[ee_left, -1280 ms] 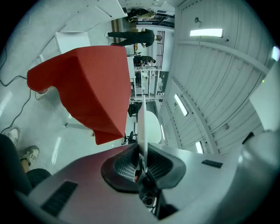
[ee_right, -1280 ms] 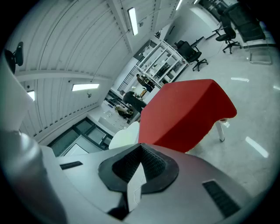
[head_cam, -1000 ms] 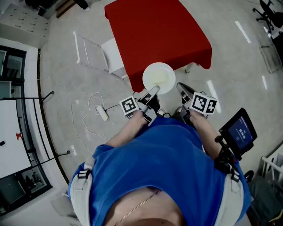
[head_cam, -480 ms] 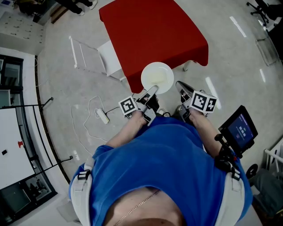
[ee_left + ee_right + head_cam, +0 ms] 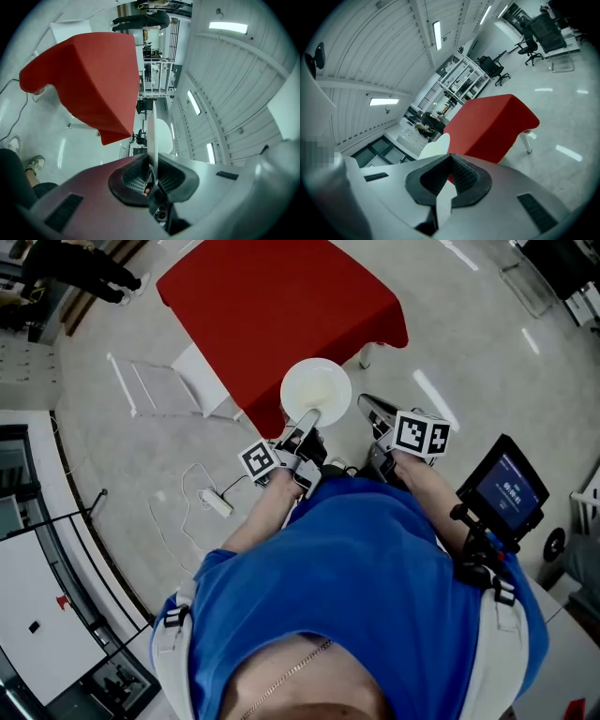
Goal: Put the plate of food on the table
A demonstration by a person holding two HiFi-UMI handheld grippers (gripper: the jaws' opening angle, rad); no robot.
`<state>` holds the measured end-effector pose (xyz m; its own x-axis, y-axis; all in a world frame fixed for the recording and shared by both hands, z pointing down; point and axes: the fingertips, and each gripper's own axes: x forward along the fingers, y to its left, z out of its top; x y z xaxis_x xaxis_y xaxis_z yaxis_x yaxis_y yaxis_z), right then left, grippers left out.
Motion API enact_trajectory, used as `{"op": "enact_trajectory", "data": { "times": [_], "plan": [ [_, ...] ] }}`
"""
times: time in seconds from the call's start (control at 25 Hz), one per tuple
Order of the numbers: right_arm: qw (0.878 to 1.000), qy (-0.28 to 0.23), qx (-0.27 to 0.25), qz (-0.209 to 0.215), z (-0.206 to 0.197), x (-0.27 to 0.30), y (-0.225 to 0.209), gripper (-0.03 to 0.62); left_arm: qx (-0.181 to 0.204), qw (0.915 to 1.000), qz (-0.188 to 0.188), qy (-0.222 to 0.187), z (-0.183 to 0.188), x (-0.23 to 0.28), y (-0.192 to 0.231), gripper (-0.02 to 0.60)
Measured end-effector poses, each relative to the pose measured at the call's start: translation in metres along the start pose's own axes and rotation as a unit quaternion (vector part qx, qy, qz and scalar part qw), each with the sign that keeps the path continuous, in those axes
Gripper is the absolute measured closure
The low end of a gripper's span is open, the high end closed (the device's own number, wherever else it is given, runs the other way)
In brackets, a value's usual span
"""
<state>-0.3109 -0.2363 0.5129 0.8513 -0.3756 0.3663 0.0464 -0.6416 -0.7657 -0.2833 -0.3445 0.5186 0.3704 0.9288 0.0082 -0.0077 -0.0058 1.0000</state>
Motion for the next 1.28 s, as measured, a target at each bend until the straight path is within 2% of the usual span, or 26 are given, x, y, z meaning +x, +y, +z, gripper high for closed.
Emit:
{"op": "enact_trajectory", "data": {
  "times": [0.12,0.36,0.44,0.6,0.72,0.88,1.08,1.28],
  "plan": [
    [1.000,-0.017,0.008,-0.012,-0.012,-0.012,0.000,0.593,0.002,0.9999,-0.003,0.017,-0.008,-0.007,0.003,0.543],
    [0.999,-0.045,0.016,-0.025,-0.002,-0.014,-0.009,0.593,0.002,0.9993,0.003,0.036,-0.004,0.006,0.006,0.543],
    [0.998,-0.052,0.015,-0.026,0.012,-0.024,-0.026,0.592,0.006,0.9992,0.006,0.040,-0.012,0.027,0.004,0.543],
    [0.998,-0.053,0.009,-0.022,0.067,-0.064,-0.074,0.593,0.009,0.9990,0.008,0.042,-0.051,0.106,-0.005,0.543],
    [0.998,-0.058,0.004,-0.022,0.070,-0.064,-0.075,0.592,0.011,0.9988,0.009,0.046,-0.052,0.110,-0.006,0.543],
    [0.997,-0.076,0.004,-0.008,0.077,-0.063,-0.072,0.592,0.018,0.9986,0.008,0.050,-0.050,0.115,-0.008,0.543],
    [0.996,-0.085,0.007,0.018,0.137,-0.112,-0.141,0.592,0.024,0.9987,0.011,0.044,-0.103,0.208,-0.007,0.543],
    [0.994,-0.095,-0.008,0.048,0.145,-0.108,-0.129,0.591,0.030,0.9985,0.010,0.045,-0.102,0.210,-0.012,0.543]
  ]
}}
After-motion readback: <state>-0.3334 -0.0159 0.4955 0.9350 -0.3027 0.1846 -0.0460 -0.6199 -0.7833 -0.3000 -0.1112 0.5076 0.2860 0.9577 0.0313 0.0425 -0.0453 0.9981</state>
